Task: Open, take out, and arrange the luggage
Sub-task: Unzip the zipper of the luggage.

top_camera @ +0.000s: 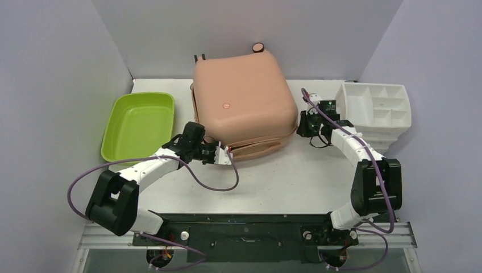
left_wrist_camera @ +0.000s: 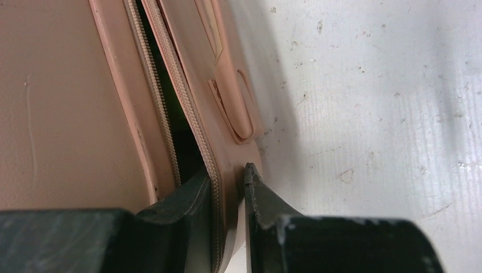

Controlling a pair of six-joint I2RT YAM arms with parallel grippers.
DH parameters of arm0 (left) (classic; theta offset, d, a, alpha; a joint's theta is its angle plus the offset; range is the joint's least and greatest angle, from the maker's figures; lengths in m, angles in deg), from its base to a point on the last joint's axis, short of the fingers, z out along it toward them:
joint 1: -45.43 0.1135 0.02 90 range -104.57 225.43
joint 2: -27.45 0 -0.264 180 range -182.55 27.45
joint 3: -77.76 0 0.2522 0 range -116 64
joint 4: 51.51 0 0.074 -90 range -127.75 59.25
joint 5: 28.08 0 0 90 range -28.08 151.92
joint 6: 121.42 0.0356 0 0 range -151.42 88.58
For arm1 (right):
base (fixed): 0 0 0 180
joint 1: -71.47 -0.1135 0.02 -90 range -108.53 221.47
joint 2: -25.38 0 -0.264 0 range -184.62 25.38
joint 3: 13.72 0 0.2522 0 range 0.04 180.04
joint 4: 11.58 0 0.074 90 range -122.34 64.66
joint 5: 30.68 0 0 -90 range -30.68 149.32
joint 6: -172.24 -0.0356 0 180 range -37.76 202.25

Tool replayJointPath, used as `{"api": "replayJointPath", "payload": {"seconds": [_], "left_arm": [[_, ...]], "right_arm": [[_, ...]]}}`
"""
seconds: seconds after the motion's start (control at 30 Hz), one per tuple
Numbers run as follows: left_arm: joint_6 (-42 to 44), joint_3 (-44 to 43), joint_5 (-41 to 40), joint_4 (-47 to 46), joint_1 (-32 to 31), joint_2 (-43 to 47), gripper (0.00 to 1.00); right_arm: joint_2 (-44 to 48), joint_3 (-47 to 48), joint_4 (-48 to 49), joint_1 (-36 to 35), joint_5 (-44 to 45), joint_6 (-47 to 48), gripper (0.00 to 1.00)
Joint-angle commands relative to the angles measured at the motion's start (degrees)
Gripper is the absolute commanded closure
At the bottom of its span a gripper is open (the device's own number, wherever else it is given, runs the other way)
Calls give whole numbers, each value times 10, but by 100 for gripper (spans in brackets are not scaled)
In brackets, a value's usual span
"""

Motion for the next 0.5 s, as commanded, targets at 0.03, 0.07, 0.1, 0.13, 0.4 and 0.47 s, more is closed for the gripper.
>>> {"api": "replayJointPath", "payload": {"seconds": [0.03, 0.07, 0.1, 0.13, 0.4, 0.47], "left_arm": [[62, 42, -100, 120, 63, -3, 100], [65, 42, -97, 124, 64, -3, 100], [70, 43, -92, 127, 64, -2, 100], [74, 43, -88, 132, 65, -1, 100], [121, 56, -75, 160, 65, 17, 100], [132, 63, -72, 163, 65, 23, 100]], "right_arm": [[-47, 59, 126, 46, 160, 42, 92], [-63, 74, 124, 46, 159, 42, 91], [-79, 80, 125, 46, 147, 44, 91], [-86, 92, 131, 46, 141, 45, 91], [-138, 150, 143, 53, 131, 67, 91], [-138, 160, 145, 61, 135, 70, 91]]}}
